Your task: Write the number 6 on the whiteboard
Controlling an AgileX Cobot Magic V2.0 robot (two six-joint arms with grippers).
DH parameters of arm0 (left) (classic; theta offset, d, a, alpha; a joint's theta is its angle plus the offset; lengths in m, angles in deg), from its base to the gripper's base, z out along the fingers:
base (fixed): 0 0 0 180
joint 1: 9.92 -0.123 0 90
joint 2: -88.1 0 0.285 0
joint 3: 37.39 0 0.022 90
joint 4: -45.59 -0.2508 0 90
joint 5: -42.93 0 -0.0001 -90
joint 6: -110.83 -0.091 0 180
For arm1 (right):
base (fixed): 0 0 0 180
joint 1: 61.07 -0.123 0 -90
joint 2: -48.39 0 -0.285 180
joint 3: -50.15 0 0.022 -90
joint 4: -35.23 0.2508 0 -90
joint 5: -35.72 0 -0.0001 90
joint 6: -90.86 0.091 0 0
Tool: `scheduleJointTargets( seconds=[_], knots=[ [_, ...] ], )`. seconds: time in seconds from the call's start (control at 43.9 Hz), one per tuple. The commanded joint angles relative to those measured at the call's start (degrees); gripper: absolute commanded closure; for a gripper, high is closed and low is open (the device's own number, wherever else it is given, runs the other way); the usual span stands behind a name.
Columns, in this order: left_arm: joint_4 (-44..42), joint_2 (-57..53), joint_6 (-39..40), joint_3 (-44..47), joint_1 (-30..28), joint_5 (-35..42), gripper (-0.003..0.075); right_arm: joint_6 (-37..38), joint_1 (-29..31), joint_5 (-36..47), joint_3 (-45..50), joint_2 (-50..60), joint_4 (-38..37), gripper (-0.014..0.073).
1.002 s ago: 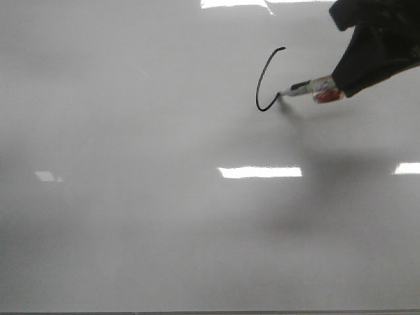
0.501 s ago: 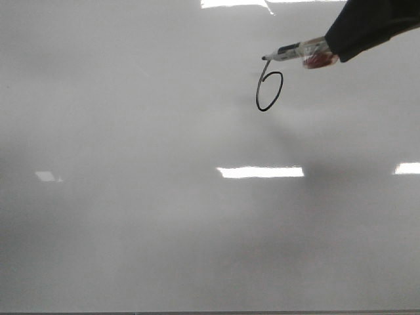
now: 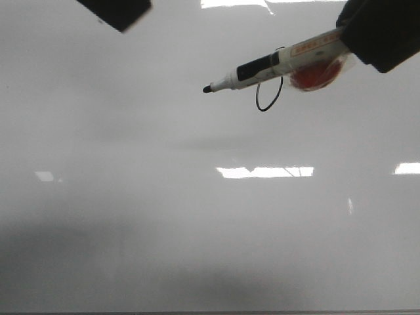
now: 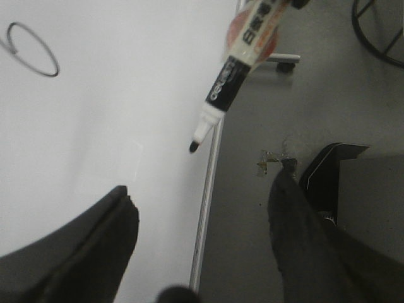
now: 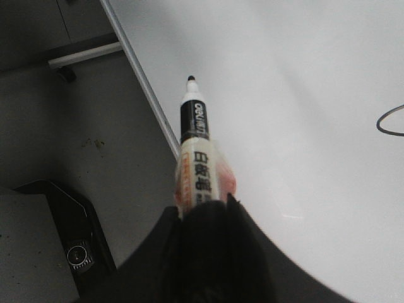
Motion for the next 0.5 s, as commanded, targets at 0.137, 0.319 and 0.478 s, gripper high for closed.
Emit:
scheduleJointTargets(
  seconds=[0.137,0.319,0.478],
  knots=[
    [1.99,5.25,-4.4,-1.64,6.17,11.04,0.0281,-0.71,-0.17,2.59,-1.59,0.96,0.34,0.066],
    [2.11,8.87,-5.52,-1.64,7.16,13.22,0.0281,-0.71,-0.17,2.84,-1.59,0.96,0.34,0.066],
    [2.19,9.88,-6.44,-1.64,7.26,15.06,0.0283,-0.71,-0.17,2.97,-1.59,0.96,0.34,0.066]
  ],
)
